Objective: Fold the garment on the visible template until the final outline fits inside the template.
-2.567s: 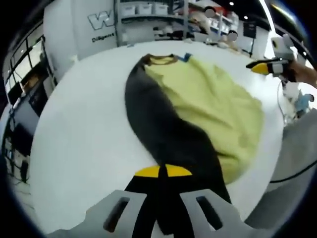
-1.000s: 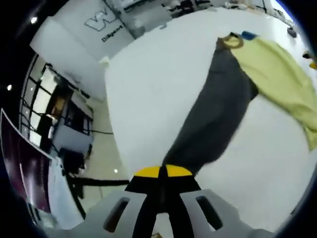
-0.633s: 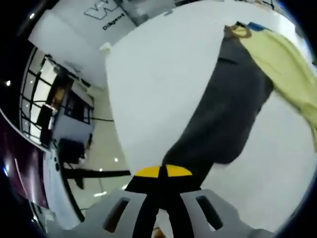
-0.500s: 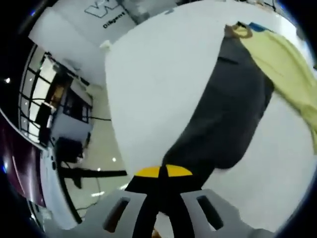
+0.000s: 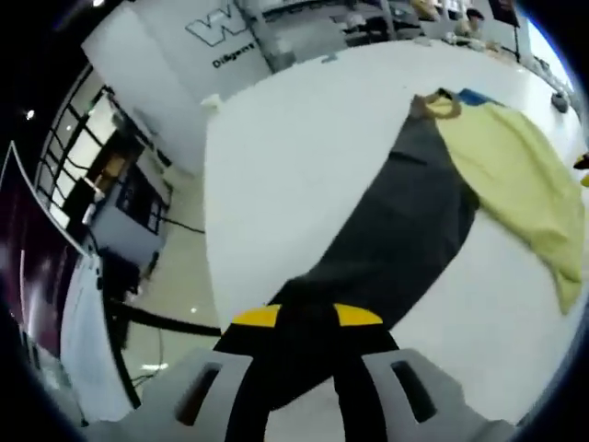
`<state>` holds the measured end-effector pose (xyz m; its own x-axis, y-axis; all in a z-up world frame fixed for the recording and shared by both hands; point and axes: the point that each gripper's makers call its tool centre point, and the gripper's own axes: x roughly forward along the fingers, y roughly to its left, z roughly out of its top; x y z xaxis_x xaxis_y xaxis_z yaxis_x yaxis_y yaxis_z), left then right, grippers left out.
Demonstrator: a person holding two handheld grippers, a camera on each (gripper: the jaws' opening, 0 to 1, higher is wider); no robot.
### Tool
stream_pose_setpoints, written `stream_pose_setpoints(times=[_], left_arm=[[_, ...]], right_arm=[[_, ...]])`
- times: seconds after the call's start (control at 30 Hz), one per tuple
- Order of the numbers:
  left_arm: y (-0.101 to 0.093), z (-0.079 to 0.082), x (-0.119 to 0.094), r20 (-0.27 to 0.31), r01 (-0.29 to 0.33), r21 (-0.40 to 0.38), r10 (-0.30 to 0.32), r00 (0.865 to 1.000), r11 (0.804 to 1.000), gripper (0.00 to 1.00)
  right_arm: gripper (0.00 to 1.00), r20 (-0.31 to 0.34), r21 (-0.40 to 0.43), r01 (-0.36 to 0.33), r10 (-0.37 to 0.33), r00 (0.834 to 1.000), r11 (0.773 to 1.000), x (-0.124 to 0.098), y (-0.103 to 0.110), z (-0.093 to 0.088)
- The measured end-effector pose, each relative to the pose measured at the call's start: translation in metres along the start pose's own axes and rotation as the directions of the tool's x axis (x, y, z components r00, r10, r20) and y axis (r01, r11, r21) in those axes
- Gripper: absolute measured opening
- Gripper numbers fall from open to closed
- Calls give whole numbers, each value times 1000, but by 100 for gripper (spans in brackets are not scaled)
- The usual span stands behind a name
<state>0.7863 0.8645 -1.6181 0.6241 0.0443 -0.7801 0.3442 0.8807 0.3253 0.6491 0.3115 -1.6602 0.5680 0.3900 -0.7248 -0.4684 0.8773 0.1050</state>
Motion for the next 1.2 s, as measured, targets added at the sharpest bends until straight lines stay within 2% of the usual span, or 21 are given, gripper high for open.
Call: stream_pose_setpoints(times=[0.07,0.17,0.23,0.27,0.3,0.4,0.5,0.6,0.67,0.7,0.77,0.87,1.0,1.07,1.1,1.2], left_arm=[[-4,3,-4,30,8,-14,-8,1000,1000,29],[-21,22,-18,150,72,-76,-60,987,995,29],[-28,27,-25,176,87,-62,-75,982,994,31],[-38,34,-36,205,102,-56,-89,975,993,32],[-44,38,-38,231,123,-48,-108,967,991,33],[-56,40,-42,243,144,-19,-136,960,989,33],[-72,41,-48,249,175,25,-176,952,984,40],[-97,42,-58,263,202,59,-210,942,978,45],[-98,43,-59,271,213,61,-222,937,975,48],[-105,45,-62,291,236,71,-246,924,969,50],[-110,43,-65,303,250,72,-260,917,966,52],[-138,39,-75,299,267,117,-290,909,957,53],[-148,36,-78,308,282,128,-308,900,951,54],[-172,33,-87,332,319,102,-335,882,942,54],[-175,31,-88,339,327,91,-338,878,941,54],[-183,27,-87,336,335,100,-349,875,937,55]], right_arm=[[29,-8,-10,10,-10,1000,1000,0,-2,-2],[29,2,27,3,-3,1000,1000,-3,-1,-3],[28,-9,9,9,-9,1000,1000,-3,0,-5],[27,-17,1,13,-13,1000,1000,-1,-1,-7],[27,-18,0,14,-14,1000,1000,-1,-1,-7],[26,-16,9,15,-15,1000,1000,-1,0,-8],[26,-22,3,12,-12,1000,1000,-1,1,-11],[25,-22,5,13,-13,1000,1000,0,0,-11],[25,-21,4,14,-14,1000,1000,-1,1,-12],[24,-22,3,16,-16,1000,1000,0,0,-12],[24,-22,5,20,-20,1000,1000,1,-1,-14],[24,-24,11,21,-21,999,1000,1,1,-16],[23,-29,10,24,-24,999,1000,3,1,-19],[23,-27,11,28,-28,999,1000,3,1,-19],[23,-26,11,31,-31,999,999,2,0,-19],[22,-21,11,37,-37,999,999,1,0,-18]])
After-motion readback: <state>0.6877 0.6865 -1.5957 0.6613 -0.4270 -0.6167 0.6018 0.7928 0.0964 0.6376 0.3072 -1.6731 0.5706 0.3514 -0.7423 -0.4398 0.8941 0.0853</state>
